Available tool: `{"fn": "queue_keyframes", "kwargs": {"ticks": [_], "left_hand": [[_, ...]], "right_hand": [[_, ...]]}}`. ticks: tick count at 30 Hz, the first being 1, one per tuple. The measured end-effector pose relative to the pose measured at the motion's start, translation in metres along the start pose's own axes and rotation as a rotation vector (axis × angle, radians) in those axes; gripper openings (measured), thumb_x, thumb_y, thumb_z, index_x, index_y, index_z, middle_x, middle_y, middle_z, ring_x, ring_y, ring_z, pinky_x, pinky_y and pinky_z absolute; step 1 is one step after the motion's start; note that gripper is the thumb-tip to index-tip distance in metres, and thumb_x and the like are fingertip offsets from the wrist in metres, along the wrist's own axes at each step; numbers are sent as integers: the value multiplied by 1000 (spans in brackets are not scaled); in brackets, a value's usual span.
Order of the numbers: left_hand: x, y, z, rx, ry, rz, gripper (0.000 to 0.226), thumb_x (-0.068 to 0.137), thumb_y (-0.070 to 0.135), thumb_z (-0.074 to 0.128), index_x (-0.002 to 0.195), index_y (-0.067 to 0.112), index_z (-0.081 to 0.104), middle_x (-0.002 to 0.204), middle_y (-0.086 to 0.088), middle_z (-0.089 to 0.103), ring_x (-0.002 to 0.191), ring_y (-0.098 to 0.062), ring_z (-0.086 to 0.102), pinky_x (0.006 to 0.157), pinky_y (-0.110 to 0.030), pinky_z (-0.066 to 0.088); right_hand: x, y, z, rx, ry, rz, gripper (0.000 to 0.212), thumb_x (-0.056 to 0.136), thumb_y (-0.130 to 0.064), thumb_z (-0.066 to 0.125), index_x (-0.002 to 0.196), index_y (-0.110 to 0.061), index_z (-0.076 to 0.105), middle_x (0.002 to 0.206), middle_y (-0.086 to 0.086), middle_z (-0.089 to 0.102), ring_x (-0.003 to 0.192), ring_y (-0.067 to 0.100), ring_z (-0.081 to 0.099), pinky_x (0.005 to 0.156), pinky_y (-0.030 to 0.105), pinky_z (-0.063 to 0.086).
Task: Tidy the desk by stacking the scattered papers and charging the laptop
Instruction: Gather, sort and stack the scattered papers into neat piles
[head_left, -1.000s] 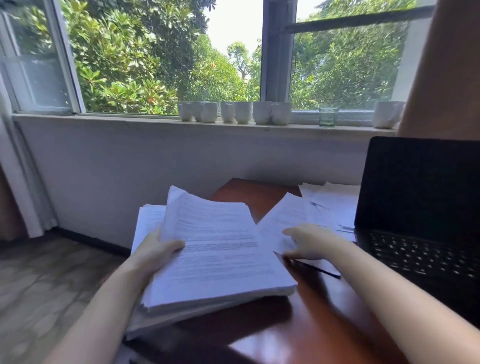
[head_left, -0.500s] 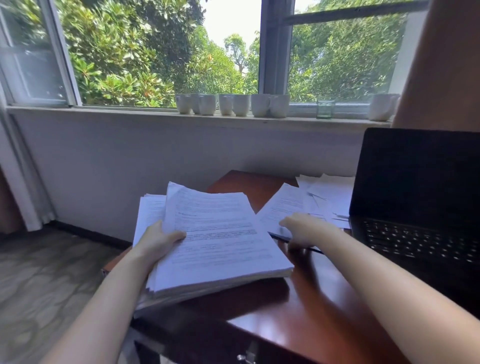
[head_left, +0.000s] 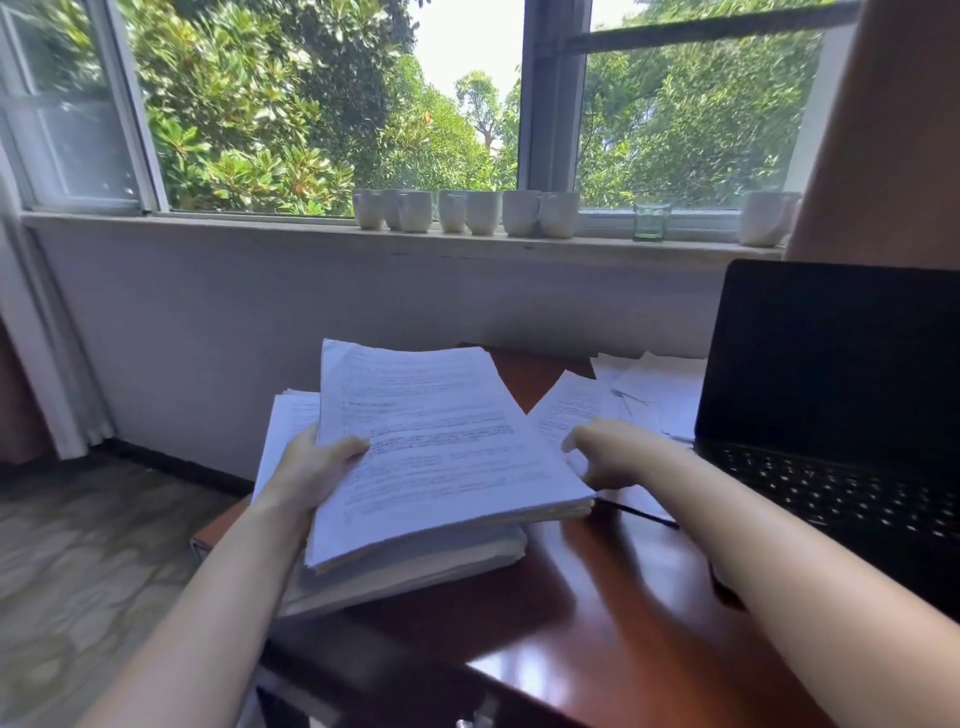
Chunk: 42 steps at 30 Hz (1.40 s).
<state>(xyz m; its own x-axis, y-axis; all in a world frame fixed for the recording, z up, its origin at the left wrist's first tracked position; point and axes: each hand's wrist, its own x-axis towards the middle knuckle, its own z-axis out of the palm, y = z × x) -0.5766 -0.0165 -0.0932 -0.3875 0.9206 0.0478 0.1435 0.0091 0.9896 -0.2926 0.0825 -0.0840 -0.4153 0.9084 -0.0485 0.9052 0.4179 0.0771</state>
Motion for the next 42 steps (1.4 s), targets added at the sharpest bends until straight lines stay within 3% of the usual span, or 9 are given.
{"fn": "queue_keyframes", "kwargs": {"ticks": [4,11,16,20,23,27,31,34,42], "left_hand": [[0,-19,1,-67,-4,8,20,84,4,64,103,9,63,103,-9,68,82,-20,65,63,-26,48],[-10,-23,7,-33,24,67,24,86,3,63,110,7,61,98,-5,70,88,-25,67,63,-29,50],[-14,-21,9,-54,26,56,16,90,0,57,101,12,60,91,-2,68,77,-17,66,56,-24,47],[-12,-21,9,-48,36,60,16,90,1,57,103,8,61,89,-1,68,75,-17,65,56,-25,47],[-11,-23,9,-59,40,57,13,91,3,57,95,14,62,89,-1,69,73,-17,66,55,-25,47],[-10,-23,9,-53,40,55,14,91,4,57,94,15,63,87,0,69,69,-15,67,53,-23,48],[-11,-22,9,-60,22,62,17,91,2,56,89,18,63,85,1,69,57,-6,68,44,-16,49],[-13,-22,9,-64,22,63,18,91,1,56,88,18,62,83,0,69,55,-5,68,43,-15,47],[-12,-21,8,-34,30,40,12,91,6,57,98,13,63,88,-2,70,69,-15,68,50,-21,49]], "right_hand": [[5,-2,2,-65,14,-44,35,81,-20,60,115,-13,61,110,10,62,104,30,56,78,34,48],[10,3,15,-150,131,-46,21,92,-20,50,113,-16,51,113,11,59,103,31,55,65,30,36],[3,15,15,0,69,16,43,88,-23,52,131,-21,49,122,6,59,112,29,53,89,36,47],[0,23,6,67,-10,30,61,85,-42,63,139,-23,43,125,3,57,117,24,49,89,31,41],[5,20,2,9,-15,8,56,83,-41,65,131,-17,50,120,6,58,111,26,53,87,30,44],[13,16,1,-76,-6,-9,40,82,-28,61,119,-13,57,117,8,59,108,30,54,88,43,49],[16,6,4,-195,35,-42,13,82,-15,58,93,-17,51,101,9,57,98,31,54,70,33,45],[19,4,10,-241,116,-12,23,84,-4,50,103,-16,54,111,9,58,104,30,55,67,31,36],[5,31,11,91,422,242,17,90,-18,48,73,-18,45,93,10,61,90,35,58,64,31,35]]}}
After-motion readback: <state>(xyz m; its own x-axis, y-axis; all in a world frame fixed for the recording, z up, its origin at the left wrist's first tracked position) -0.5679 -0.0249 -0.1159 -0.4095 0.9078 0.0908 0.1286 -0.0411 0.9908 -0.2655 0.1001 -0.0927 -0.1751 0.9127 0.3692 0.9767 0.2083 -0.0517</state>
